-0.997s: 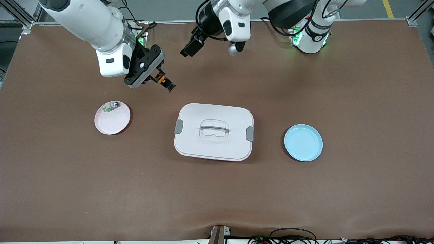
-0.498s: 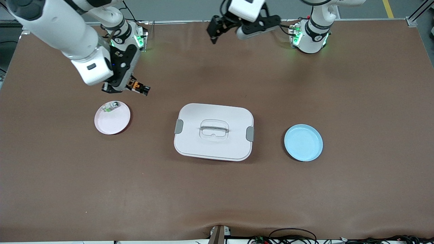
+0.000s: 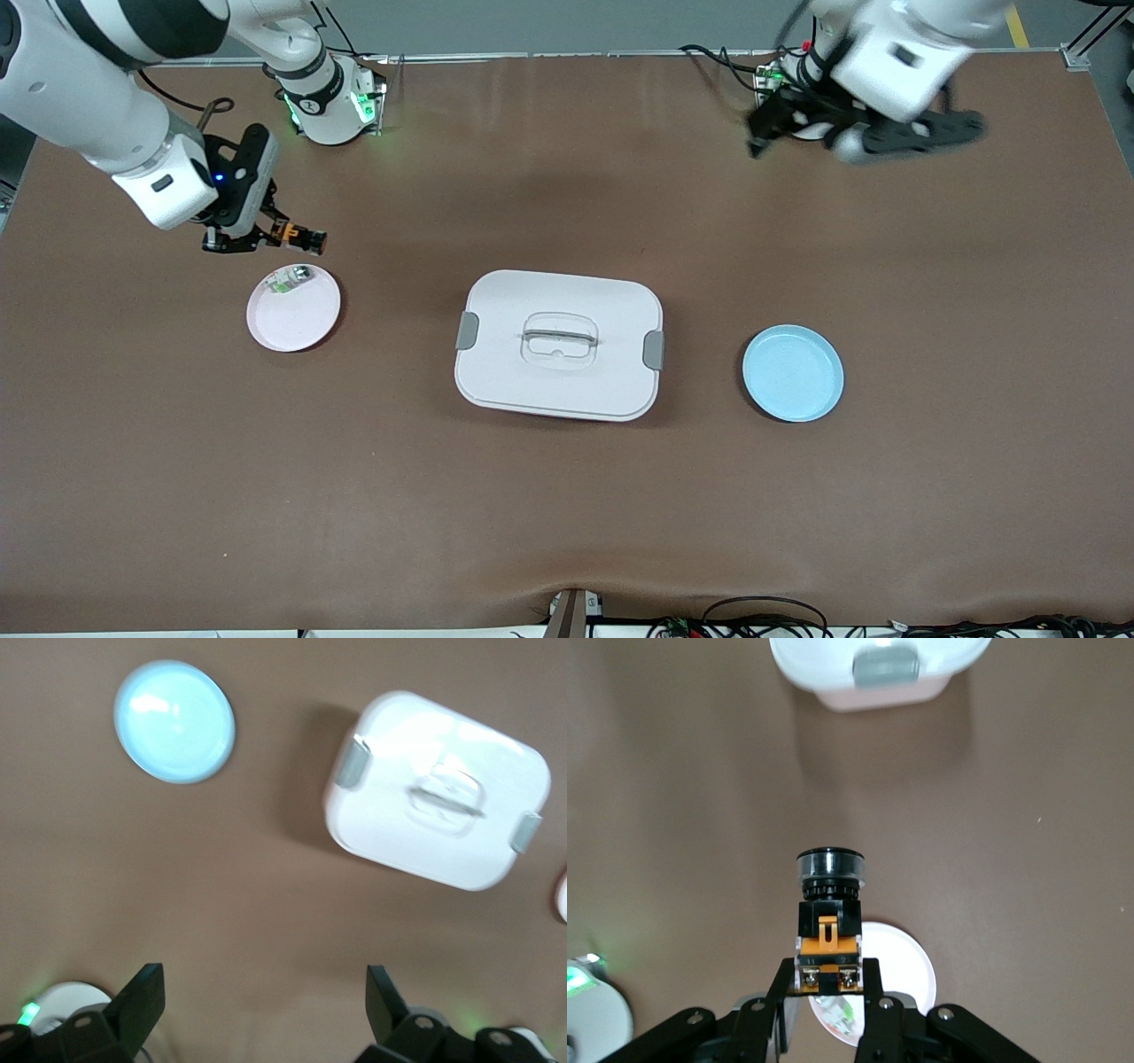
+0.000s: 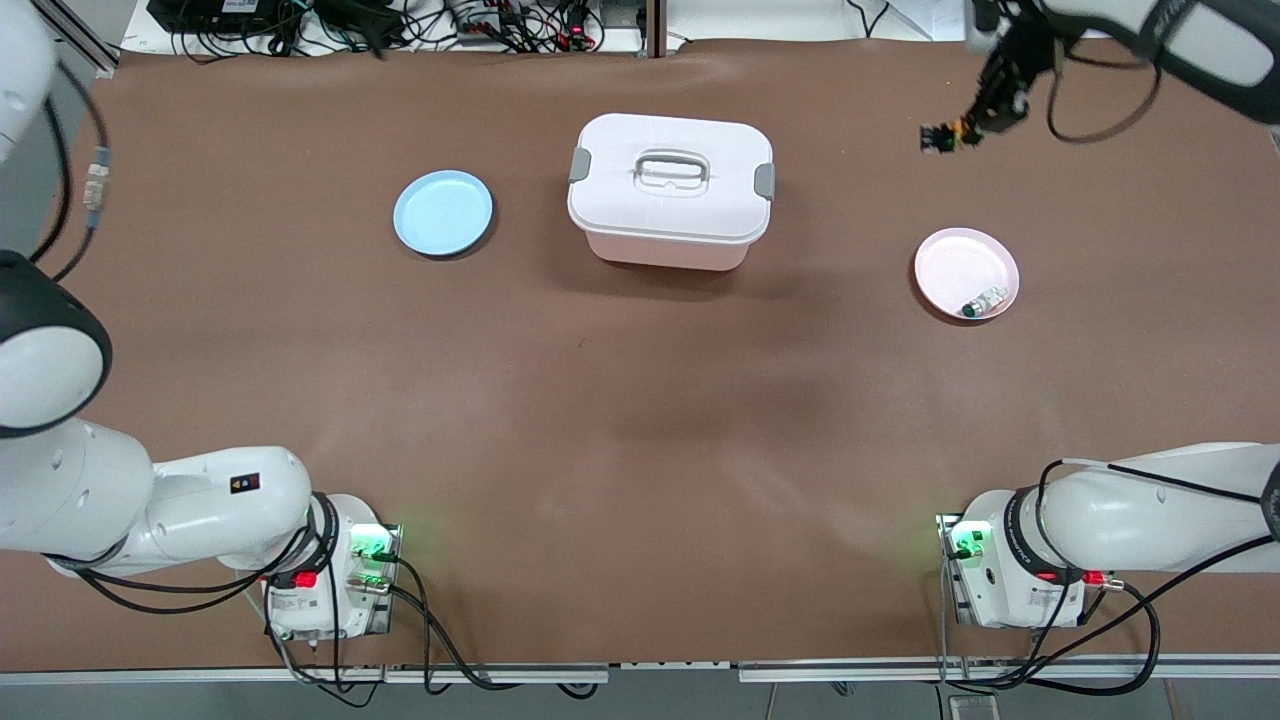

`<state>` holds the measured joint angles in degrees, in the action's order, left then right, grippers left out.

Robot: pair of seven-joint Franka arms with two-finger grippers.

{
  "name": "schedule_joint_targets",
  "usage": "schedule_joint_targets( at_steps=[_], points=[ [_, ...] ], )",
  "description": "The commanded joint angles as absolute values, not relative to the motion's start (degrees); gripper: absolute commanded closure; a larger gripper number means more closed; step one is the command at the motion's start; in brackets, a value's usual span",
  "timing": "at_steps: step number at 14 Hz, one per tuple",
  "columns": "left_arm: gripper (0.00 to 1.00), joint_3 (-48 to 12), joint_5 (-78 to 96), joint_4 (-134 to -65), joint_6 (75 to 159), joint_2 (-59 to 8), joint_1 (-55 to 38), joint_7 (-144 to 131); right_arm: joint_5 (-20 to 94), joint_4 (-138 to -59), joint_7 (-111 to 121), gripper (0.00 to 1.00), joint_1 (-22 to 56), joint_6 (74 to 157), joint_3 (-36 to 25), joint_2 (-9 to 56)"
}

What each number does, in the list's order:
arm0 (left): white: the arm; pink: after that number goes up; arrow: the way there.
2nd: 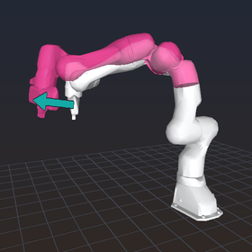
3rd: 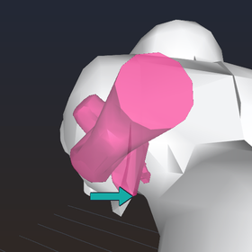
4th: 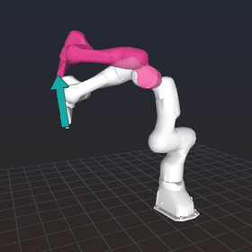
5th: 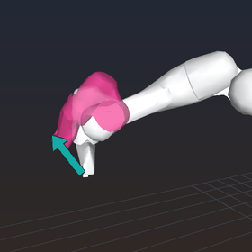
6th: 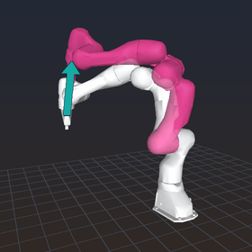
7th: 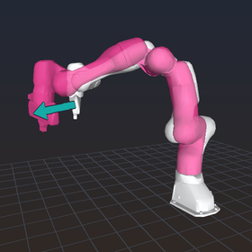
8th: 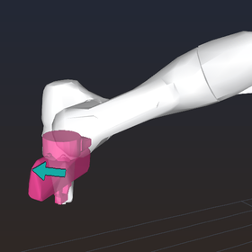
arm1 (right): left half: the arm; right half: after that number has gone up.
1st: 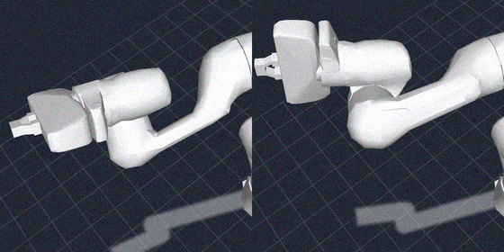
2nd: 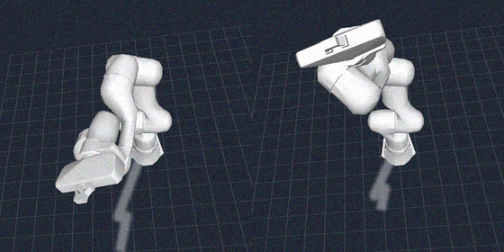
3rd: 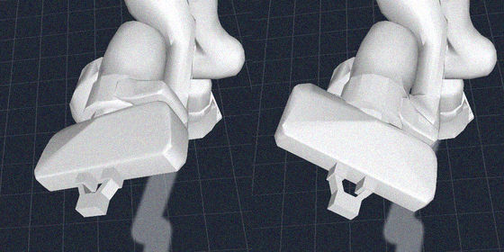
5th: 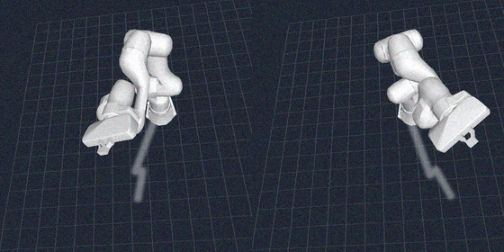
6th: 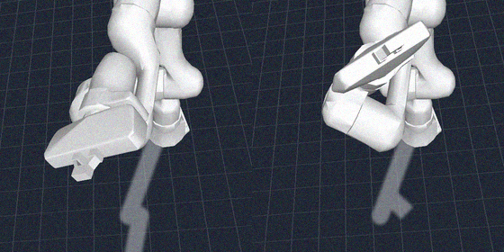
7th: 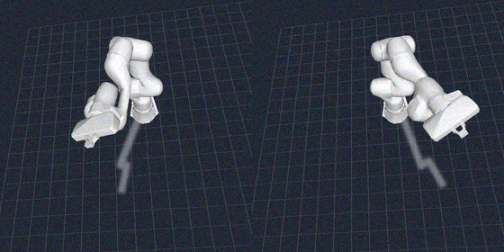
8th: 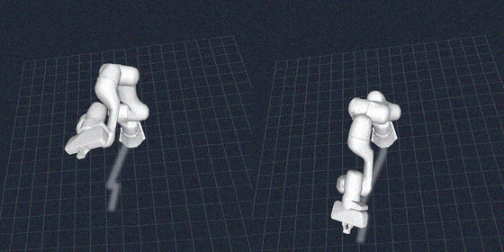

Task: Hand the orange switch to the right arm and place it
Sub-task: 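Open the left gripper and withdraw it while the right gripper pulls away, then lower the switch with the right gripper onto the pink plate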

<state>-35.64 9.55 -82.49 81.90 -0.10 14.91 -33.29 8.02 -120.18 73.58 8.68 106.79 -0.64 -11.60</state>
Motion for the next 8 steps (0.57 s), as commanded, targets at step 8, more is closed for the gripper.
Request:
schedule_joint_targets(
  at_steps=[8],
  points=[
    [0.00,-36.21,5.10,-87.44,85.85,0.35,37.17,-3.17,22.56,-146.42,109.74,1.00,0.62,132.44,-10.28,-11.71]
  ],
)
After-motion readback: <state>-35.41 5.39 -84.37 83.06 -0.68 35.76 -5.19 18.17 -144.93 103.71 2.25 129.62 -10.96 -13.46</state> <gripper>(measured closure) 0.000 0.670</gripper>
